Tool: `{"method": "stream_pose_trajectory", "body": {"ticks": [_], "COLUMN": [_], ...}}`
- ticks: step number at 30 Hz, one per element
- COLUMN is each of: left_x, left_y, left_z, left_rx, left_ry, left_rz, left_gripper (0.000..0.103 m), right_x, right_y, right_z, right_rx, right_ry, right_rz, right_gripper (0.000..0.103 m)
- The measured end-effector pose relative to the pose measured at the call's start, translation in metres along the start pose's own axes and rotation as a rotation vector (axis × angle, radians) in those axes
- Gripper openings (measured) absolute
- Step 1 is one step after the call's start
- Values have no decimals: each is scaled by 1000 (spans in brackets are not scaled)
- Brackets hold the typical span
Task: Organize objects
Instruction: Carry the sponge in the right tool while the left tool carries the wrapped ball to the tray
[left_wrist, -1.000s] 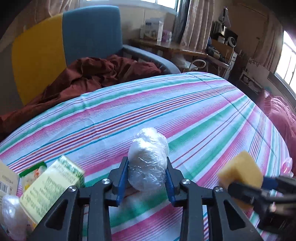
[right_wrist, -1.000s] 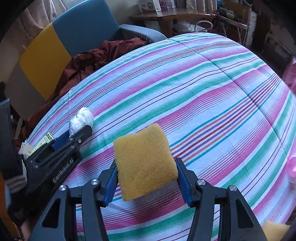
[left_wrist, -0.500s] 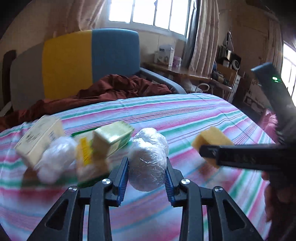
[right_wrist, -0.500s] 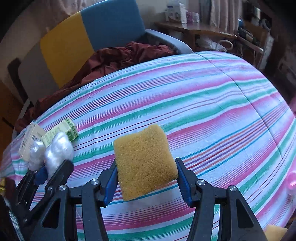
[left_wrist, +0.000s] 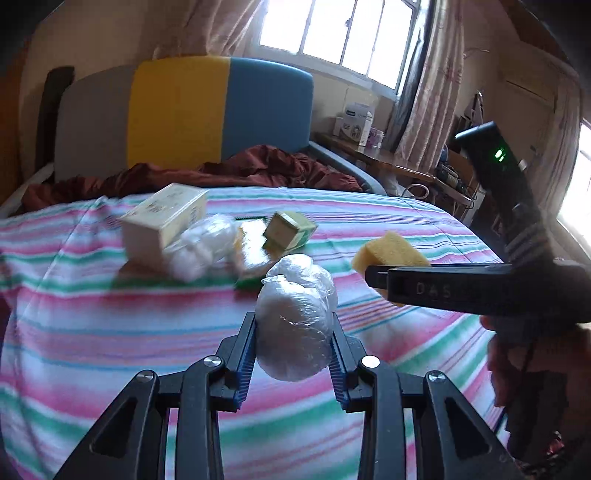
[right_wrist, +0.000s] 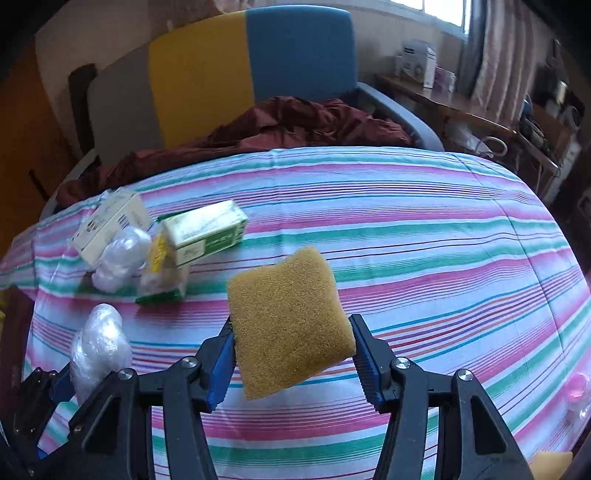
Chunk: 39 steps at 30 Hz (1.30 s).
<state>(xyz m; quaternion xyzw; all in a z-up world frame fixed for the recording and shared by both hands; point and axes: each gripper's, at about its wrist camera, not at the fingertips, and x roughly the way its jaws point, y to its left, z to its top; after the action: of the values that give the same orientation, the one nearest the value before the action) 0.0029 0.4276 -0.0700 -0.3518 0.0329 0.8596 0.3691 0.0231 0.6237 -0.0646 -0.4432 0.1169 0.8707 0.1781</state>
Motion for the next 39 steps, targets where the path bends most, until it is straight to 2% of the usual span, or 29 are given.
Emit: {"method": "stream_pose_trajectory", "body": {"ticks": [7,15,26,32,39], "left_x": [-40,-87,-145,-155,-153], "left_y": [29,68,158,202,240], "left_z": [-10,-10,-7,-13,-22], "left_rx": [-38,-90,-261,-348,-414], "left_ry": [22,-25,-111,-101,-33], "left_rz": [-16,10,158,235,285], "left_gripper": [35,35,35,35,35], "right_x": [8,4,-12,-18,-28], "right_y": [34,71,110,124,140], "right_z": [-19,-34,-49,-55,-61], "right_rx": [-100,-196,-315,-349,-387], "right_ry": [59,71,11,-9,-44], "right_rz": [76,111,122,133,132], "right_gripper": [58,58,58,58,58]}}
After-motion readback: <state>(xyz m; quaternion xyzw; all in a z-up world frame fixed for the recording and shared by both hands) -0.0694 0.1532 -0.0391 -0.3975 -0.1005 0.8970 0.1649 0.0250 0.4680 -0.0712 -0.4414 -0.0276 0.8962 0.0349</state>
